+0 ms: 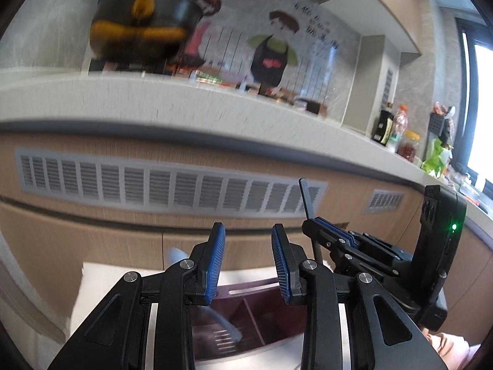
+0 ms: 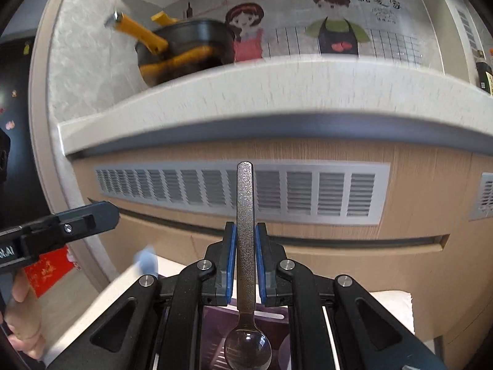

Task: Organize utensils
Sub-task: 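Carry both held utensils over the maroon caddy and open both tools inside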

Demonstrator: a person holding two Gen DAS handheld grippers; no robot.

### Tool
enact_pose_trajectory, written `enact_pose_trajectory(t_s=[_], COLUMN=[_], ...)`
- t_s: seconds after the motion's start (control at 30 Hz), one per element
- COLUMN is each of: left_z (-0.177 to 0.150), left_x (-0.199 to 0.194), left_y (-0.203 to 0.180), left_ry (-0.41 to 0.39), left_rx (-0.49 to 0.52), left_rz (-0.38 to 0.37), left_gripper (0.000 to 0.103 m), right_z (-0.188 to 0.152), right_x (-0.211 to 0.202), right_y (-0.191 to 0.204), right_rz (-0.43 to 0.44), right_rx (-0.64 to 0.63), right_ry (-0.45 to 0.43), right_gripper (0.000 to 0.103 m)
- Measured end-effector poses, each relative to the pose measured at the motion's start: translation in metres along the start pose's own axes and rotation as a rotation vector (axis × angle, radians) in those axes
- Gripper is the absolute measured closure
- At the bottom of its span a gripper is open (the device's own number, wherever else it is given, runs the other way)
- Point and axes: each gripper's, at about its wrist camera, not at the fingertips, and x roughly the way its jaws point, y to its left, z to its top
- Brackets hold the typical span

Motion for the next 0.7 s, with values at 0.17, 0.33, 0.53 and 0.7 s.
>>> enact_pose_trajectory(t_s=[0.17, 0.33, 0.53, 0.7], left_z=[-0.022, -0.047, -0.068, -0.084], left_x=[0.02, 0.023, -0.003, -0.03], left_y=[0.017, 0.021, 0.015, 0.002], left_ry=[0.056, 0.113, 0.149, 0.196], left_rx=[-0.042, -0.048, -0.06, -0.037], left_rz=[0.009, 0.035, 0.06, 0.083], left_gripper=[0.071, 0.071, 0.071, 0.069], right_z=[-0.024, -0.04, -0.043, -0.049], right_x=[0.02, 0.015, -0.035, -0.09], right_y=[-0.006, -0.007, -0.005, -0.009], right_rz=[0.006, 0.007, -0.026, -0.087], right_rx=[0.01, 0.005, -0.025, -0.043], right_ry=[0.047, 0.095, 0.085, 0.091], right_gripper=[0.092, 0.078, 0.047, 0.018])
